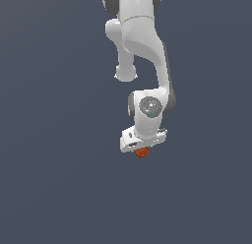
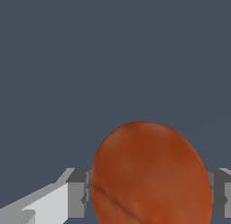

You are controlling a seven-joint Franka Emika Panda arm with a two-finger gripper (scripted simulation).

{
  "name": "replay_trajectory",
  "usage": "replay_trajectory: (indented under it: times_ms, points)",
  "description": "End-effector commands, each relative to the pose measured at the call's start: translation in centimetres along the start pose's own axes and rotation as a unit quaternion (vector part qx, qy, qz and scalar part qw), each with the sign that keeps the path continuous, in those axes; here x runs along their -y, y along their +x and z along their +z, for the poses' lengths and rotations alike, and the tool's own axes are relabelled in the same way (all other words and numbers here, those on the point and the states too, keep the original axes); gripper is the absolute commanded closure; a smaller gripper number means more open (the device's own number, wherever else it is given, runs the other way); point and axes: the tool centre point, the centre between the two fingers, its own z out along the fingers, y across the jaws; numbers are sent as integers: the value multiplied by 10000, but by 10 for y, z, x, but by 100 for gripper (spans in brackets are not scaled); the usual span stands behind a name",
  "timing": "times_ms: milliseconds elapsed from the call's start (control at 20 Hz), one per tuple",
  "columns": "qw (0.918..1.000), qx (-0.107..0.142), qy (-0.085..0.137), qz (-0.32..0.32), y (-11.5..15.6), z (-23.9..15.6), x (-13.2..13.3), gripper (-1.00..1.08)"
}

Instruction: Pick up the object and move it to a goal position.

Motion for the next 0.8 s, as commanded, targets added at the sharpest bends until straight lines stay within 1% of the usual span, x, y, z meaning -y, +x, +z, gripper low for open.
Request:
replay_trajectory:
  times_ms: [0,450,750]
  points:
    - [10000,-5,0,-2,1,0,0,108]
    - [10000,-3,-1,-2,-1,-2,-2,108]
    - [10000,-3,-1,-2,-11,-16,-18,108]
